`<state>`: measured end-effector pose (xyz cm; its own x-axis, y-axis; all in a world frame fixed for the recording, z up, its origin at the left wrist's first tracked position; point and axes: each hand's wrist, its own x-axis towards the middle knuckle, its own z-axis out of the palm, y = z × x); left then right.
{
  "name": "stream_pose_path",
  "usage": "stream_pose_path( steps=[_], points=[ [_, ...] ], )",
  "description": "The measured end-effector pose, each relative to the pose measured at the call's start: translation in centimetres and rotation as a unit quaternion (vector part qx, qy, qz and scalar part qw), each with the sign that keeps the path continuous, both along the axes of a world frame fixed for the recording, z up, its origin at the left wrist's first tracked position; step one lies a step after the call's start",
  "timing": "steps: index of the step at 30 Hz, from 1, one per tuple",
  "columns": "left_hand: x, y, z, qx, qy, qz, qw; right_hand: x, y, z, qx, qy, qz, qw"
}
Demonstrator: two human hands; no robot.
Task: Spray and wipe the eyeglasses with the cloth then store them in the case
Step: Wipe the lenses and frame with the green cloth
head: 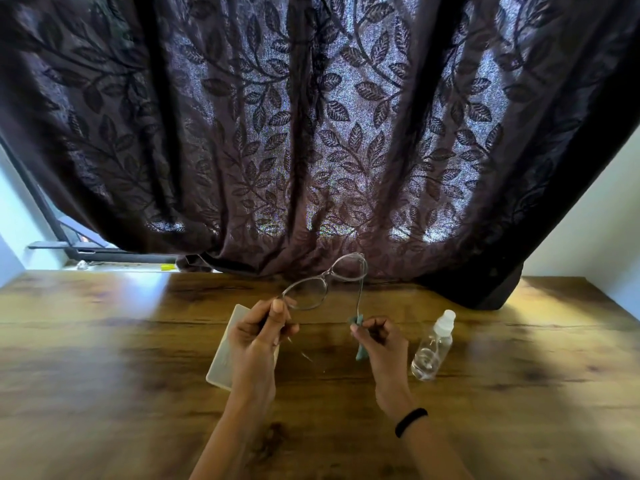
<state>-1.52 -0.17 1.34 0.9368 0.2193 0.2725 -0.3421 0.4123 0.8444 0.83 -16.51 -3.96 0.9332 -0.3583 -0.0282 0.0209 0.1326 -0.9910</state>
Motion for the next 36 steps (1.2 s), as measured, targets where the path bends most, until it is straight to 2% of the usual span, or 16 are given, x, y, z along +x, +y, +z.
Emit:
stream_pose_path(
  steps=[7,14,17,23,27,36],
  points=[
    [0.1,0.1,-0.8,0.038,0.045,-0.025,0.998,1.9,-1.2,3.3,-0.057,-0.083,0.001,0.995],
    [0.3,-0.1,-1.9,0.061,0.064,-0.015,0.996,2.4,-1.5,5.4,-0.137,-0.180,-0.014,0.974],
    [0.2,-0.3,-1.7,0.052,0.053,-0.014,0.997,2.3,-1.4,4.9,-0.117,-0.165,-0.007,0.979],
    [0.0,-0.9,-1.2,0.030,0.046,0.018,0.998,1.4,-0.3,2.4,-0.021,-0.072,-0.009,0.997],
    [0.0,-0.9,-0.8,-0.008,0.046,0.027,0.999,0.6,0.2,1.5,0.008,-0.029,-0.007,1.000],
    [0.3,-0.4,-0.1,-0.046,0.052,0.087,0.994,-1.4,0.6,-0.6,-0.012,0.032,0.016,0.999]
  ],
)
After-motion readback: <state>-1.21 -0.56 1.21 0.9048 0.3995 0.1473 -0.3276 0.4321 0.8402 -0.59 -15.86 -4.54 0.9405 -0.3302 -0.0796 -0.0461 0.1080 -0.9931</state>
